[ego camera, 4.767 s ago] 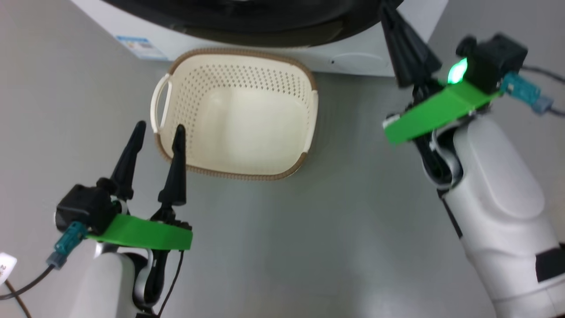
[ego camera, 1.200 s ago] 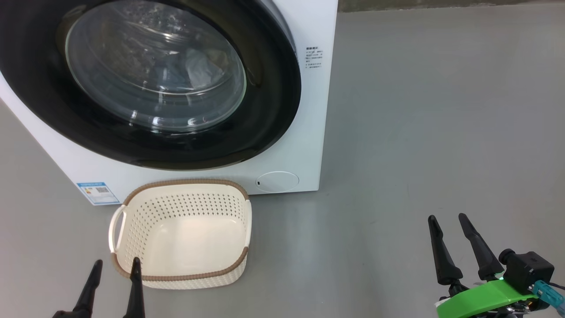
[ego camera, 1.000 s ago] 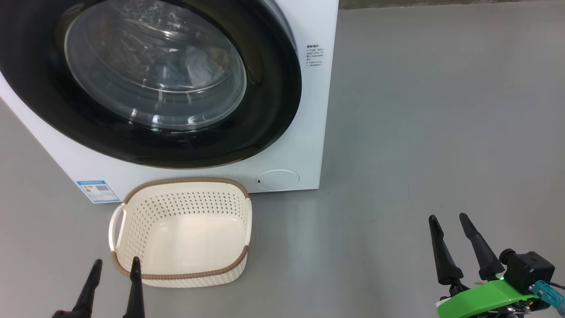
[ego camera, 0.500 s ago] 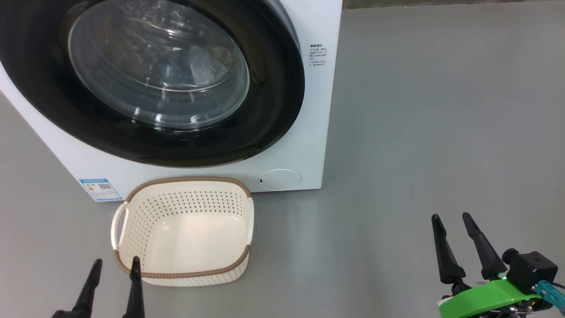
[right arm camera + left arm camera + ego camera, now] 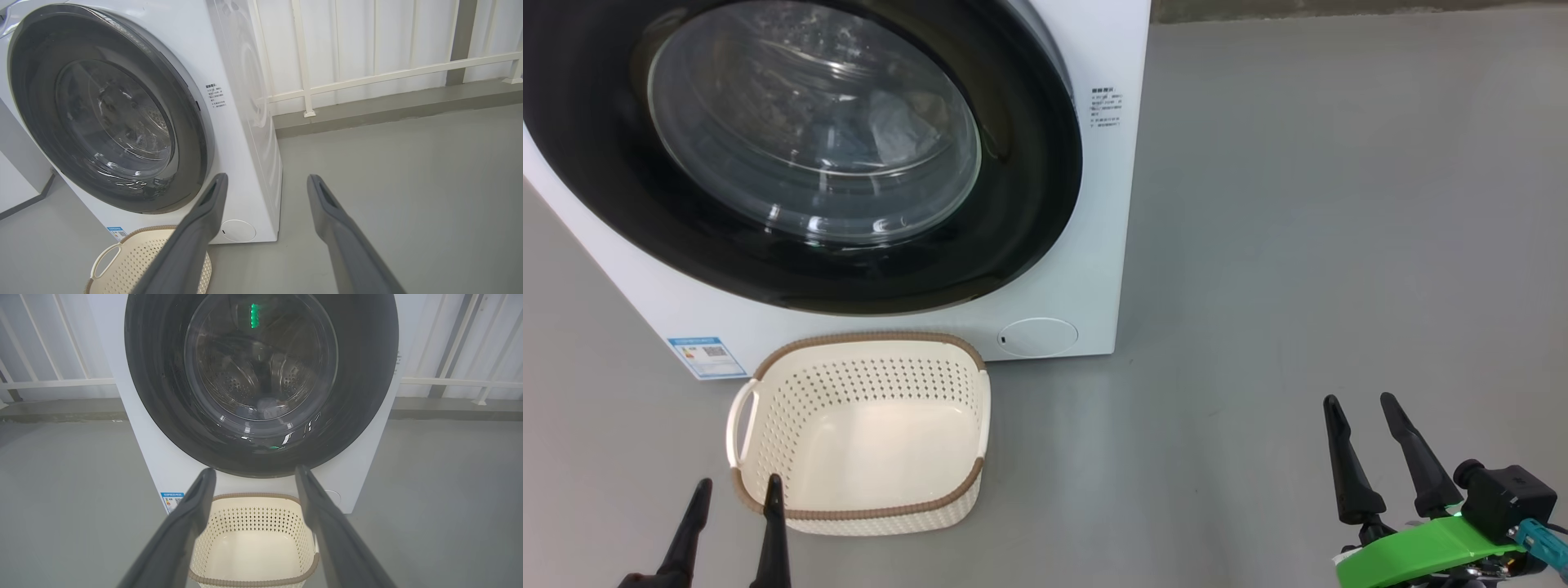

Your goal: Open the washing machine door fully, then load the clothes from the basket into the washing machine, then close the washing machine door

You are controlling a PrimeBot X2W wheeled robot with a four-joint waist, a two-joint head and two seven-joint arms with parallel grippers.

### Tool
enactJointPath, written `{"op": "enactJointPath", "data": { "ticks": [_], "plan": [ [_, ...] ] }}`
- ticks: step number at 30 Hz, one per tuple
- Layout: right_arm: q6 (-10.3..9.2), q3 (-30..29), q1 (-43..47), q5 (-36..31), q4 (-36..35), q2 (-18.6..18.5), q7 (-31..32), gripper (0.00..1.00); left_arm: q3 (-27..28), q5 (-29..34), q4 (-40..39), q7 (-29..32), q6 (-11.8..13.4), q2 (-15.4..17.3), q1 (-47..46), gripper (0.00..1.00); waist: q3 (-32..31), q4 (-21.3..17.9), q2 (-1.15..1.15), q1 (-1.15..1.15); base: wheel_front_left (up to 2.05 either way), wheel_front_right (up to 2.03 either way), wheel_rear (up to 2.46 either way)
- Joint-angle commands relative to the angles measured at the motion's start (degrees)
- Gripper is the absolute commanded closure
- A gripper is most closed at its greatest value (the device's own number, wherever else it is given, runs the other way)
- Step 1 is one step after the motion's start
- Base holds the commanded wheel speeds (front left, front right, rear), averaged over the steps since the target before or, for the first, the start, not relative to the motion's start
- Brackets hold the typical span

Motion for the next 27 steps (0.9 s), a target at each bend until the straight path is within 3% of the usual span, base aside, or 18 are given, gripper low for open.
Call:
{"op": "enactJointPath", "data": {
  "ticks": [1, 21, 22, 27],
  "plan": [
    [-0.33, 1.1, -0.5, -0.7, -1.5, -0.2, -0.3, 0.00, 1.8, 0.2, -1.4, -0.4, 0.1, 0.9, -2.1, 0.00, -0.2, 0.1, 0.00, 0.00, 0.00, 0.00, 0.00],
    [-0.33, 1.2, 0.0, -0.8, -1.0, -0.2, -0.3, 0.00, 1.5, -0.5, -1.1, -0.4, -0.5, 0.9, -1.4, 0.00, -1.7, -0.3, 0.00, 0.00, 0.00, 0.00, 0.00],
    [0.01, -0.2, 0.1, -0.2, 0.4, 0.1, 0.0, 1.00, -0.2, -0.4, 0.2, 0.0, -0.4, 0.0, 0.0, 1.00, -1.7, -0.3, 0.00, 0.00, 0.00, 0.00, 0.00],
    [0.02, -0.2, 0.7, 0.7, 3.0, 0.6, 0.3, 1.00, -0.2, -1.3, 3.0, 0.4, -0.5, -0.9, 0.0, 1.00, -1.8, -0.3, 0.00, 0.00, 0.00, 0.00, 0.00]
  ]
}}
